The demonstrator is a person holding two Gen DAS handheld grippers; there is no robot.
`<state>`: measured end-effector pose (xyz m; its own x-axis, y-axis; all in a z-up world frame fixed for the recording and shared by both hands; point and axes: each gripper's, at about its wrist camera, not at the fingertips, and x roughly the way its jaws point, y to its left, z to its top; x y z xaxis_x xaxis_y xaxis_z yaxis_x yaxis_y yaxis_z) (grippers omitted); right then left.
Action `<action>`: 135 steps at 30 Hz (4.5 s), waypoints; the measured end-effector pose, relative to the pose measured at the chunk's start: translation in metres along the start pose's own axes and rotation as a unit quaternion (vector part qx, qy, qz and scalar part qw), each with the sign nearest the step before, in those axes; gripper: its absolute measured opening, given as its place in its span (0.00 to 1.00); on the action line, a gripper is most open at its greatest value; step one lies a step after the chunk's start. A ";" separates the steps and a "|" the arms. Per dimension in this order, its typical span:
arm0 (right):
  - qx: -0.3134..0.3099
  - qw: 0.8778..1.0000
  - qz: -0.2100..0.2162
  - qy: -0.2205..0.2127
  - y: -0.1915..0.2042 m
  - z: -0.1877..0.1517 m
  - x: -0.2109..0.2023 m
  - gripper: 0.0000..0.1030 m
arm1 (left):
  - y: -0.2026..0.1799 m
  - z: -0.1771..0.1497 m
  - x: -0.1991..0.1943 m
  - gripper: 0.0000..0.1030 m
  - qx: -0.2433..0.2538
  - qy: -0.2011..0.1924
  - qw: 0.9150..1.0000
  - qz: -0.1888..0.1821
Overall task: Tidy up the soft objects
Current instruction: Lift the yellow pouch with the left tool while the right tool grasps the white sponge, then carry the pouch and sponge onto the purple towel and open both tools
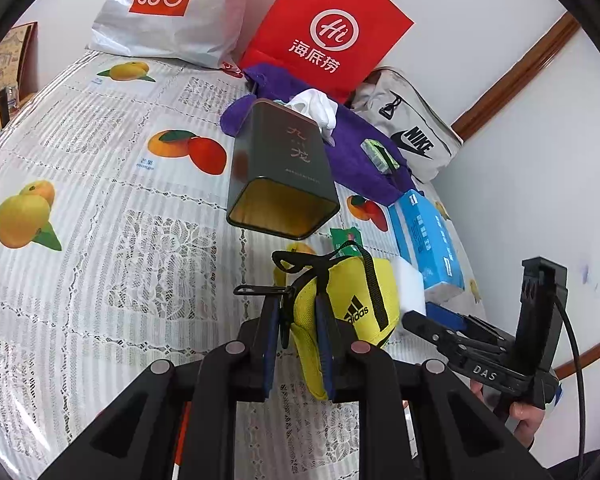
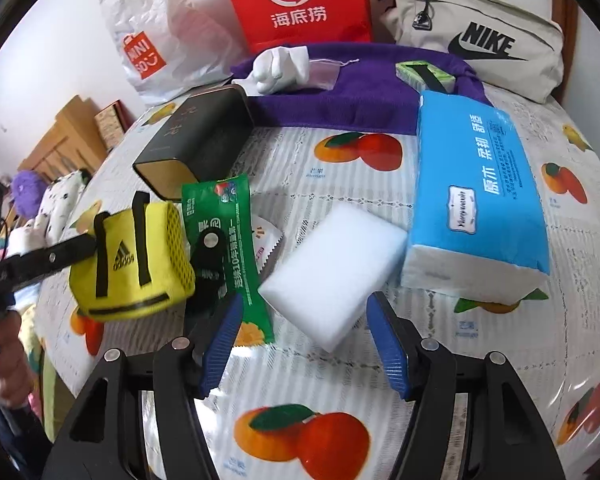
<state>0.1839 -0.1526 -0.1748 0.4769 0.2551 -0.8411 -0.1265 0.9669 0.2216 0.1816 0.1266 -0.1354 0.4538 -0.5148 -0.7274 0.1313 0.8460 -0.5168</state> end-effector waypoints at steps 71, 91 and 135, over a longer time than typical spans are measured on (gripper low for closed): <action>0.005 0.995 -0.031 -0.096 -0.092 0.014 -0.107 0.57 | -0.048 0.067 -0.010 0.17 0.029 -0.030 0.998 0.049; 0.012 0.995 -0.009 -0.103 -0.100 0.106 -0.070 0.57 | -0.075 0.135 0.027 0.17 0.045 -0.029 0.996 0.066; -0.041 0.999 -0.003 0.010 -0.087 0.221 0.096 0.57 | -0.063 0.217 0.194 0.20 0.085 0.060 0.987 0.123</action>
<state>0.4333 -0.2125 -0.1659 0.4605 0.2482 -0.8523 -0.1952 0.9649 0.1755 0.4525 0.0034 -0.1457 0.3838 -0.2952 -0.8750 0.1801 0.9533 -0.2426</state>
